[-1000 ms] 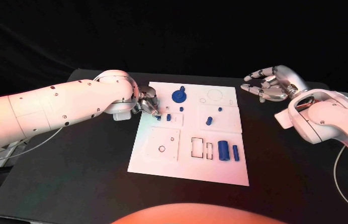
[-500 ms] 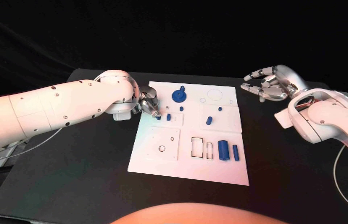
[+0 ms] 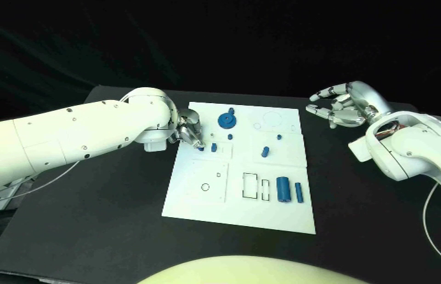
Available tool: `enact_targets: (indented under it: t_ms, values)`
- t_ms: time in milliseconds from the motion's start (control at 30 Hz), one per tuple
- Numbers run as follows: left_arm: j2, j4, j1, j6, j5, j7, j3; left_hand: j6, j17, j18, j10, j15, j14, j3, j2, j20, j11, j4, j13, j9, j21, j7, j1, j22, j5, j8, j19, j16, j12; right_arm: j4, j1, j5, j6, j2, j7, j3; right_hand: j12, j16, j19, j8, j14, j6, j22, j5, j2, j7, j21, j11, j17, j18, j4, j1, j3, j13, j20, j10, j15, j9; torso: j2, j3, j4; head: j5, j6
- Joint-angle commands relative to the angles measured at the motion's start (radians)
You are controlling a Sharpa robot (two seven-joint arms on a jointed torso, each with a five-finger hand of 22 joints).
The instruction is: Assemble the parts on the task board
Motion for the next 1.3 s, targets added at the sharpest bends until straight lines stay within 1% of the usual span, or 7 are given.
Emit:
enact_targets:
  t_ms: [33, 533, 667, 767, 867, 1000, 1300]
  values:
    - [0.005, 0.003, -0.001, 0.031, -0.003, 0.003, -0.001, -0.003, 0.263, -0.009, 0.006, -0.008, 0.108, 0.165, 0.012, -0.007, 0.000, -0.157, 0.001, 0.001, 0.006, -0.006, 0.000, 0.001, 0.002, 0.004, 0.003, 0.006, 0.006, 0.001, -0.001, -0.004, 0.010, 0.000, 0.009, 0.000, -0.005, 0.004, 0.087, 0.004, -0.003, 0.007, 0.244, 0.007, 0.004, -0.002, -0.006, -0.006, -0.001, 0.001, 0.006, -0.006, 0.000, 0.227, -0.002, 0.069, -0.005, 0.001, 0.000, 0.0001, 0.0000, 0.000, -0.001]
    - [0.012, -0.007, -0.002, 0.046, -0.006, -0.006, -0.001, 0.001, 0.263, -0.009, 0.011, -0.009, 0.108, 0.173, 0.008, -0.008, -0.001, -0.156, 0.005, 0.001, 0.006, -0.009, -0.012, 0.002, 0.004, 0.011, 0.004, 0.006, 0.009, 0.001, -0.001, -0.004, 0.009, -0.001, 0.009, 0.000, -0.005, 0.004, 0.087, 0.004, -0.003, 0.007, 0.244, 0.007, 0.004, -0.002, -0.006, -0.006, -0.001, 0.001, 0.006, -0.006, 0.000, 0.227, -0.002, 0.069, -0.005, 0.001, 0.000, 0.0002, -0.0008, -0.001, -0.005]
    - [0.015, -0.008, -0.004, 0.048, -0.006, -0.007, -0.001, 0.005, 0.263, -0.010, 0.017, -0.011, 0.108, 0.176, 0.004, -0.009, -0.004, -0.153, 0.010, 0.001, 0.008, -0.012, -0.026, 0.005, 0.001, 0.019, 0.005, 0.006, 0.014, 0.001, -0.001, -0.004, 0.009, -0.001, 0.009, 0.000, -0.005, 0.004, 0.087, 0.004, -0.003, 0.007, 0.244, 0.007, 0.004, -0.002, -0.006, -0.006, -0.001, 0.001, 0.006, -0.006, 0.000, 0.227, -0.002, 0.069, -0.005, 0.001, 0.000, 0.0000, -0.0012, -0.002, -0.007]
    - [0.018, -0.009, -0.004, 0.047, -0.005, -0.007, -0.001, 0.007, 0.263, -0.010, 0.019, -0.012, 0.108, 0.175, 0.002, -0.010, -0.005, -0.150, 0.010, 0.002, 0.008, -0.014, -0.035, 0.006, -0.001, 0.022, 0.006, 0.006, 0.014, 0.001, -0.001, -0.004, 0.009, -0.001, 0.009, 0.000, -0.005, 0.004, 0.087, 0.004, -0.003, 0.007, 0.244, 0.007, 0.004, -0.002, -0.006, -0.006, -0.001, 0.001, 0.006, -0.006, 0.000, 0.227, -0.002, 0.069, -0.005, 0.001, 0.000, 0.0007, -0.0015, -0.001, -0.008]
    - [0.020, -0.010, -0.005, 0.046, -0.005, -0.008, -0.001, 0.010, 0.263, -0.010, 0.024, -0.015, 0.108, 0.169, 0.000, -0.011, -0.009, -0.142, 0.011, 0.002, 0.008, -0.019, -0.053, 0.007, -0.004, 0.030, 0.006, 0.006, 0.016, 0.001, -0.001, -0.004, 0.009, -0.001, 0.009, 0.000, -0.005, 0.004, 0.087, 0.004, -0.003, 0.007, 0.244, 0.007, 0.004, -0.002, -0.006, -0.006, -0.001, 0.001, 0.006, -0.006, 0.000, 0.227, -0.002, 0.069, -0.005, 0.001, 0.000, 0.0013, -0.0007, -0.003, -0.008]
    - [0.024, -0.013, -0.005, 0.048, -0.004, -0.008, -0.001, 0.012, 0.263, -0.011, 0.028, -0.019, 0.108, 0.161, -0.003, -0.013, -0.012, -0.133, 0.013, 0.001, 0.010, -0.024, -0.072, 0.011, -0.007, 0.036, 0.009, 0.006, 0.018, 0.001, -0.001, -0.004, 0.009, -0.001, 0.009, 0.000, -0.005, 0.004, 0.087, 0.004, -0.003, 0.007, 0.244, 0.007, 0.004, -0.002, -0.006, -0.006, -0.001, 0.001, 0.006, -0.006, 0.000, 0.227, -0.002, 0.069, -0.005, 0.001, 0.000, 0.0009, 0.0000, -0.003, -0.009]
    - [0.028, -0.019, -0.005, 0.059, -0.003, -0.010, -0.001, 0.016, 0.263, -0.012, 0.033, -0.024, 0.108, 0.135, -0.017, -0.018, -0.019, -0.111, 0.015, -0.006, 0.010, -0.032, -0.109, 0.014, -0.010, 0.042, 0.011, 0.006, 0.021, 0.002, -0.001, -0.004, 0.008, -0.002, 0.010, 0.000, -0.007, 0.004, 0.086, 0.005, -0.003, 0.007, 0.243, 0.008, 0.002, -0.002, -0.008, -0.006, -0.001, 0.002, 0.008, -0.008, -0.001, 0.225, -0.002, 0.068, -0.005, 0.001, 0.000, 0.0011, -0.0012, -0.004, -0.010]
